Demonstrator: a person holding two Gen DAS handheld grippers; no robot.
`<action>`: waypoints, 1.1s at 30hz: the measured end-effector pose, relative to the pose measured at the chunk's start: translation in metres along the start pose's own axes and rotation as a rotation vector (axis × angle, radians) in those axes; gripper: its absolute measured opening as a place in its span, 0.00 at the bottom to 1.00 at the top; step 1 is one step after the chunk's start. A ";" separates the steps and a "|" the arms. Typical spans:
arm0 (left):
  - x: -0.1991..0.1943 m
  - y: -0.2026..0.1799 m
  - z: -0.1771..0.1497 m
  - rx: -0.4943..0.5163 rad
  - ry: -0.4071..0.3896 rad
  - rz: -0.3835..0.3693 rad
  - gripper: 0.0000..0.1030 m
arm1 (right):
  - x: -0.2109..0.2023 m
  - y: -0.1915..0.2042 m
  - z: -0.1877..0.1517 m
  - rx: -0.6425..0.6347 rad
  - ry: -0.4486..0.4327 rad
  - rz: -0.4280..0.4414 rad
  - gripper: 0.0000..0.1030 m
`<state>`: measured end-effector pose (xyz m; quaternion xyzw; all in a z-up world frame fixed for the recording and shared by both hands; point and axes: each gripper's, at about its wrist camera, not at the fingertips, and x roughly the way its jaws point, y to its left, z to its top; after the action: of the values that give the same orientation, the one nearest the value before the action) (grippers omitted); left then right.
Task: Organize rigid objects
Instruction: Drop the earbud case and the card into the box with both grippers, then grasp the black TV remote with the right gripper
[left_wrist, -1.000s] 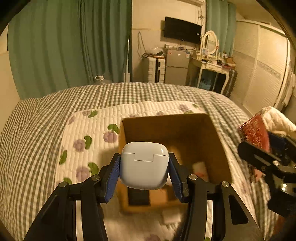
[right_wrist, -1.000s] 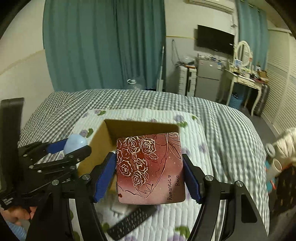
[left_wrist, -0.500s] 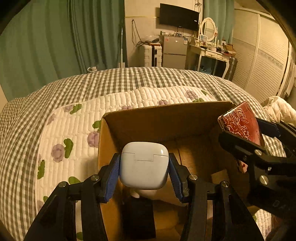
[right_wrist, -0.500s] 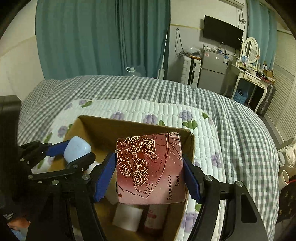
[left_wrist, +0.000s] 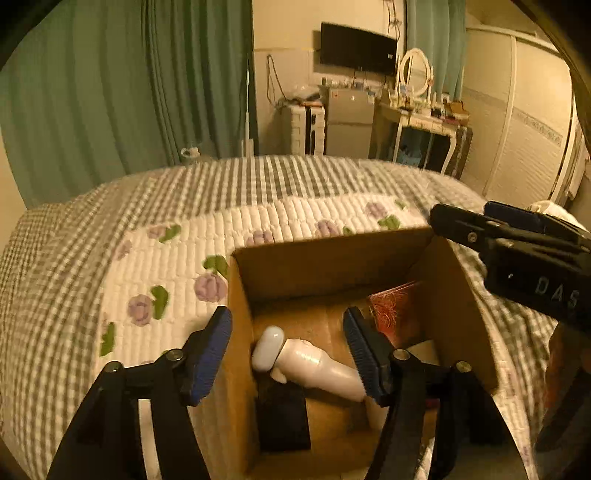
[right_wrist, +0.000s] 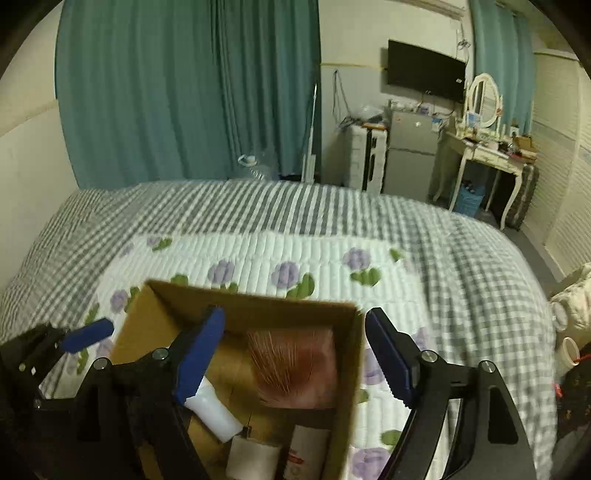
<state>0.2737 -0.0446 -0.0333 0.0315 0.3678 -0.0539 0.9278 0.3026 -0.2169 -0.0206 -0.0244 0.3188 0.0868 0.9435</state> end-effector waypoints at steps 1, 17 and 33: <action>-0.014 0.001 0.000 0.002 -0.018 -0.001 0.73 | -0.012 0.001 0.002 -0.010 -0.005 -0.016 0.80; -0.165 0.011 -0.060 -0.008 -0.140 -0.048 1.00 | -0.184 0.033 -0.075 -0.018 -0.026 -0.149 1.00; -0.050 0.032 -0.179 -0.048 0.106 0.013 1.00 | -0.036 0.038 -0.215 0.160 0.322 -0.090 0.93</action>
<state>0.1199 0.0087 -0.1283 0.0146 0.4175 -0.0373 0.9078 0.1388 -0.2072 -0.1693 0.0228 0.4703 0.0137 0.8821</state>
